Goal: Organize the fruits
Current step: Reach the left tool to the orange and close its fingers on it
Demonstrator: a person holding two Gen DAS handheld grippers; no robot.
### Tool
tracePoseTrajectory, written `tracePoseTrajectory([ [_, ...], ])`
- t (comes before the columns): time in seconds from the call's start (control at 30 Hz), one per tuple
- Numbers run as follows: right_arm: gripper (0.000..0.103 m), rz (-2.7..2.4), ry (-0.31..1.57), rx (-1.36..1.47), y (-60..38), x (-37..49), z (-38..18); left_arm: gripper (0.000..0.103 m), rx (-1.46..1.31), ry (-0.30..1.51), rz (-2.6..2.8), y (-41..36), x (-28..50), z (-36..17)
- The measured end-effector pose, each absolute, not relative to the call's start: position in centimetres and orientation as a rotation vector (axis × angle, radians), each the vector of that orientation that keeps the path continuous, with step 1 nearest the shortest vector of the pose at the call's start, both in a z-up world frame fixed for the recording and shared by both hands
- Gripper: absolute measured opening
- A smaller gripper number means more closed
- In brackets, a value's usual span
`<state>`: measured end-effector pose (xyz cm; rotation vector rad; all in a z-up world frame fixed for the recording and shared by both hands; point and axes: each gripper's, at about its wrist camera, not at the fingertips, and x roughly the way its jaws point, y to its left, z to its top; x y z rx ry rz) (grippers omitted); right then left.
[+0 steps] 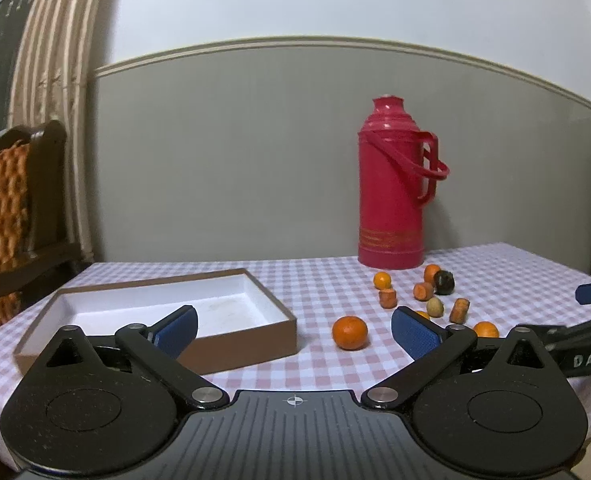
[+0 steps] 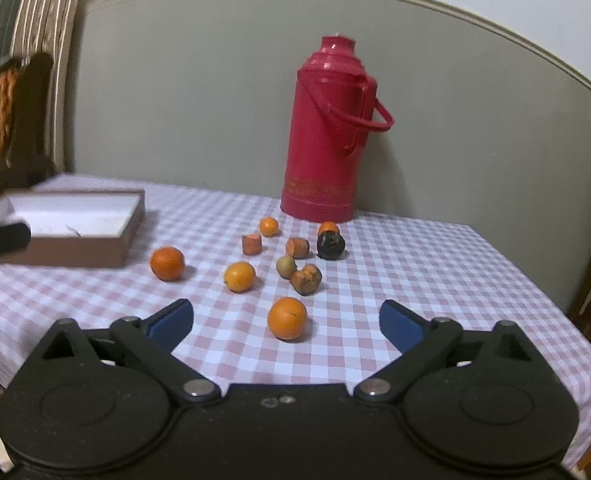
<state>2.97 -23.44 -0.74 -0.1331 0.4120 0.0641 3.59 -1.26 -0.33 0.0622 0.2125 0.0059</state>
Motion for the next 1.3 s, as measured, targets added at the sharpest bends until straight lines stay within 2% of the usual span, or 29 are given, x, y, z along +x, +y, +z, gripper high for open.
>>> tracePoseTrajectory([
  [0.17,0.075,0.089,0.453,-0.145,-23.8,5.5,-2.4,0.1,0.09,0.229,-0.03,-2.5,6.1,-1.4],
  [0.23,0.074,0.088,0.472,-0.153,-23.9,6.5,-3.2,0.082,0.106,0.253,-0.043,-3.1,7.2,-1.8],
  [0.5,0.068,0.11,0.496,-0.169,-24.0,8.3,-4.6,0.082,0.119,0.328,-0.069,-4.6,10.9,-3.4],
  [0.67,0.055,0.119,0.522,-0.191,-23.9,10.0,-5.4,0.082,0.101,0.378,-0.101,-5.4,13.5,-4.3],
  [1.0,0.042,0.134,0.548,-0.19,-23.7,11.5,-6.3,0.076,0.08,0.451,-0.08,-6.2,16.8,-5.7],
  [1.1,0.034,0.14,0.552,-0.176,-23.7,12.3,-6.4,0.076,0.077,0.468,-0.081,-6.2,17.4,-6.0],
  [1.13,0.027,0.141,0.554,-0.169,-23.7,12.5,-6.3,0.076,0.076,0.473,-0.083,-6.2,17.6,-6.1],
  [1.3,0.027,0.133,0.555,-0.157,-23.7,13.8,-6.3,0.075,0.072,0.495,-0.086,-6.6,19.2,-6.5],
])
